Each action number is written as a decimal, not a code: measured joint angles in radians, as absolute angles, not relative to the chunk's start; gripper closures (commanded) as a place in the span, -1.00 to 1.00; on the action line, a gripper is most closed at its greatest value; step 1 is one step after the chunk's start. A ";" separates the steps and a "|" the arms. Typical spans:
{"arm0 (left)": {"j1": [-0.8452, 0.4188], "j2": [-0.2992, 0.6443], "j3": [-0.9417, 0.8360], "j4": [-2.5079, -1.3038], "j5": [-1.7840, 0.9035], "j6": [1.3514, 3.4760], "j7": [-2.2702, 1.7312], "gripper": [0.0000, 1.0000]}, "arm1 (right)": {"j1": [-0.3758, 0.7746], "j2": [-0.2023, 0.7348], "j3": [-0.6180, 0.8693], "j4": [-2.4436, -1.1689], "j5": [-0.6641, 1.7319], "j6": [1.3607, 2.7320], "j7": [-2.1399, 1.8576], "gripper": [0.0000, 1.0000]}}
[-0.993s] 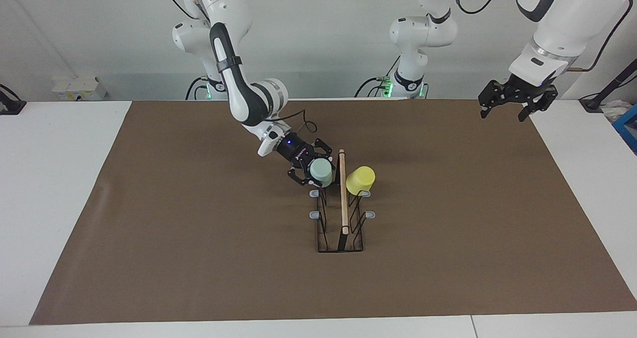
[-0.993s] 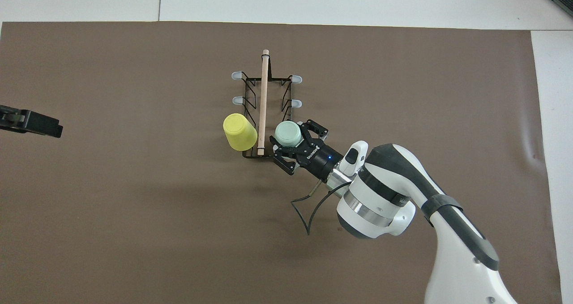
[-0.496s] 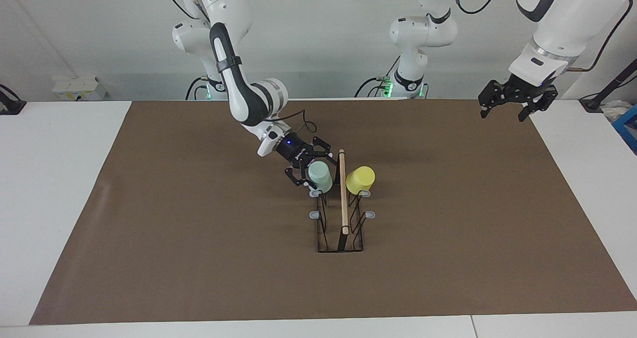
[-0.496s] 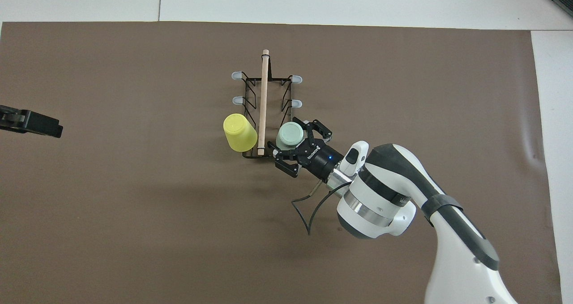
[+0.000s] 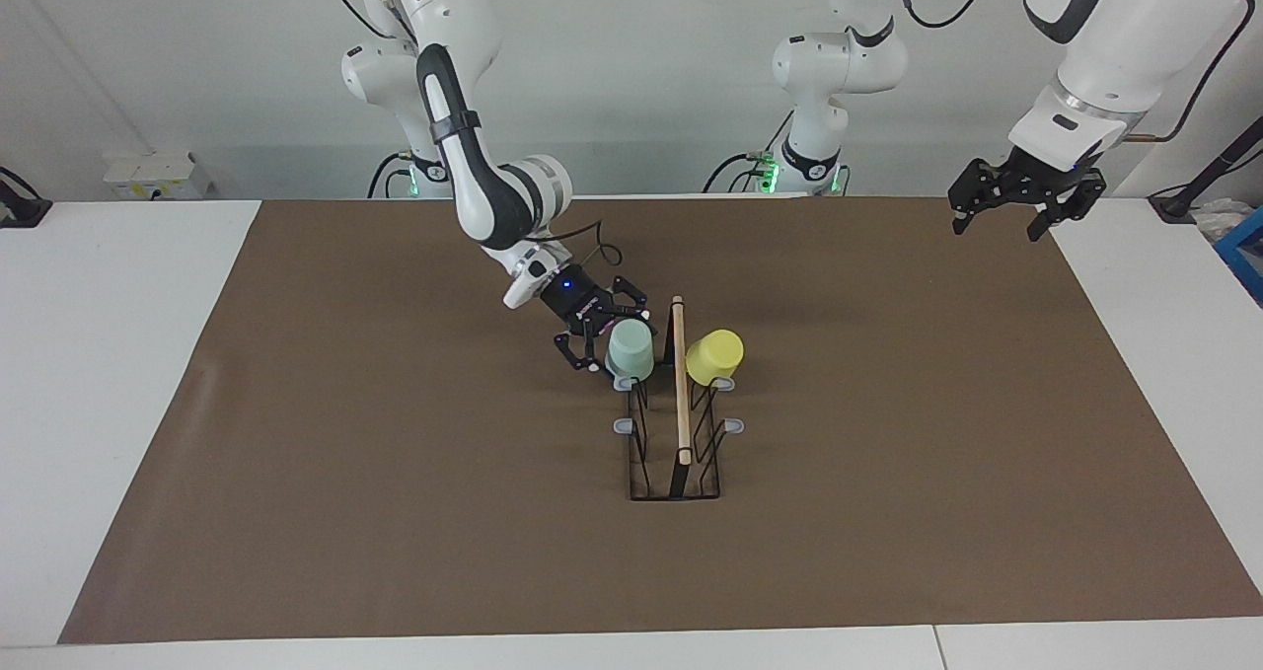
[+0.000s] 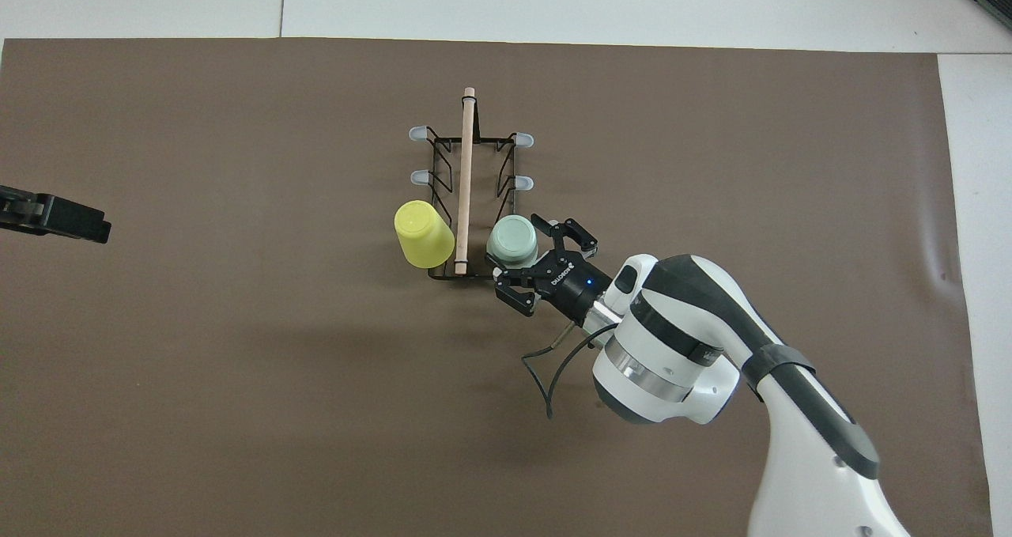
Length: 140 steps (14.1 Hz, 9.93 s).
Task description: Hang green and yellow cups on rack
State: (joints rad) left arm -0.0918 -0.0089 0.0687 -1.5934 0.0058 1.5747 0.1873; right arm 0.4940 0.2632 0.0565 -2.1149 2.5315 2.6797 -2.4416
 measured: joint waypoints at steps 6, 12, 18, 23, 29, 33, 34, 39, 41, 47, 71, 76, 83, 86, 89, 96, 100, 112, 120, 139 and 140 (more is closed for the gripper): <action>-0.092 -0.009 0.069 -1.593 0.006 1.575 0.187 -1.00 | 0.514 0.210 0.084 -2.102 2.531 2.895 -2.442 -1.00; -0.092 -0.009 0.069 -1.593 0.006 1.575 0.187 -1.00 | 0.518 0.137 0.099 -2.100 2.531 3.067 -2.442 -1.00; -0.092 -0.009 0.069 -1.593 0.006 1.575 0.188 -1.00 | 0.519 -0.004 0.135 -2.095 2.530 3.384 -2.457 -1.00; -0.092 -0.009 0.069 -1.593 0.006 1.575 0.188 -1.00 | 0.483 -0.040 0.133 -2.089 2.489 3.394 -2.671 -1.00; -0.092 -0.009 0.069 -1.593 0.006 1.575 0.188 -1.00 | 0.449 -0.039 0.132 -2.072 2.283 3.380 -2.748 -1.00; -0.092 -0.009 0.069 -1.593 0.006 1.575 0.188 -1.00 | 0.417 -0.038 0.133 -2.072 2.253 3.377 -2.777 -1.00; -0.092 -0.009 0.069 -1.593 0.006 1.575 0.188 -1.00 | 0.414 -0.037 0.133 -2.072 2.251 3.376 -2.782 -1.00; -0.092 -0.009 0.069 -1.593 0.006 1.575 0.188 -1.00 | 0.394 -0.034 0.134 -2.073 2.213 3.365 -2.815 -1.00; -0.092 -0.009 0.069 -1.593 0.006 1.575 0.188 -1.00 | 0.389 -0.033 0.135 -2.073 2.193 3.360 -2.815 -1.00; -0.092 -0.009 0.069 -1.593 0.006 1.575 0.188 -1.00 | 0.389 -0.032 0.140 -2.074 2.192 3.360 -2.816 -1.00; -0.092 -0.009 0.069 -1.593 0.006 1.575 0.188 -1.00 | 0.368 -0.029 0.151 -2.078 2.108 3.386 -2.817 -1.00; -0.092 -0.009 0.069 -1.593 0.006 1.575 0.188 -1.00 | 0.359 -0.029 0.151 -2.074 2.107 3.384 -2.817 -1.00; -0.092 -0.009 0.069 -1.593 0.006 1.575 0.188 -1.00 | 0.361 -0.029 0.153 -2.072 1.971 3.384 -2.805 -1.00; -0.092 -0.009 0.069 -1.593 0.006 1.575 0.188 -1.00 | 0.364 -0.029 0.156 -2.071 1.925 3.383 -2.761 -1.00; -0.092 -0.009 0.069 -1.593 0.006 1.575 0.188 -1.00 | 0.365 -0.029 0.167 -2.069 1.902 3.382 -2.720 -1.00; -0.092 -0.009 0.069 -1.593 0.006 1.575 0.188 -1.00 | 0.364 -0.029 0.168 -2.066 1.814 3.270 -2.444 -1.00; -0.092 -0.009 0.069 -1.593 0.006 1.575 0.188 -1.00 | 0.360 -0.029 0.167 -2.067 1.725 3.207 -2.343 -1.00; -0.092 -0.009 0.069 -1.593 0.006 1.575 0.188 -1.00 | 0.169 -0.049 0.152 -2.070 1.006 2.682 -1.574 -1.00; -0.092 -0.009 0.069 -1.593 0.006 1.575 0.188 -1.00 | 0.022 -0.054 0.153 -1.966 0.533 2.277 -0.905 -1.00; -0.092 -0.009 0.069 -1.593 0.006 1.575 0.188 -1.00 | -0.197 -0.037 0.151 -1.903 0.016 1.692 -0.731 -1.00; -0.092 -0.009 0.069 -1.593 0.006 1.575 0.188 -1.00 | -0.202 -0.031 0.151 -1.906 0.006 1.688 -0.731 -1.00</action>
State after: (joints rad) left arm -0.0918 -0.0089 0.0687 -1.5935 0.0057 1.5746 0.1884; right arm -0.2024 -0.0307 0.1507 -1.9061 0.0064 1.6883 -0.7306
